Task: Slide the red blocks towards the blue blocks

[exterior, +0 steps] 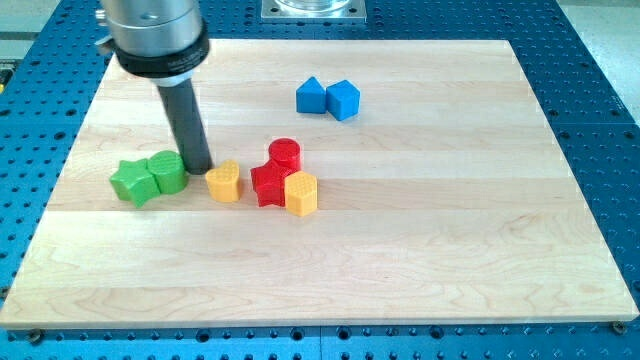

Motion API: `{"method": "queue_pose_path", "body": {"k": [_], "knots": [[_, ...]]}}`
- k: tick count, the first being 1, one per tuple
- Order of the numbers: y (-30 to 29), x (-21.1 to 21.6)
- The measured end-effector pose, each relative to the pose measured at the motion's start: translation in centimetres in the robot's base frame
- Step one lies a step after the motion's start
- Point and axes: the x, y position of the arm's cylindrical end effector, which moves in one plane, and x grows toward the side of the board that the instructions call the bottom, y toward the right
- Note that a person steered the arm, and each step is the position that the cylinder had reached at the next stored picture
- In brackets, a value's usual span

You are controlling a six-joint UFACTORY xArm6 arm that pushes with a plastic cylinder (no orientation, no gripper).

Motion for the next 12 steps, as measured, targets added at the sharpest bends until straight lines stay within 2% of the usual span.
{"method": "queue_pose_path", "body": {"k": [1,2,3,4,5,7,9,10,11,12], "knots": [[1.7,-1.6],[5.5,-1.3],[6.3,4.1],[6.4,5.9],[7.0,9.8],[8.8,1.7],[17.0,1.6],[16.6,4.6],[12.3,7.1],[9.5,7.4]]}}
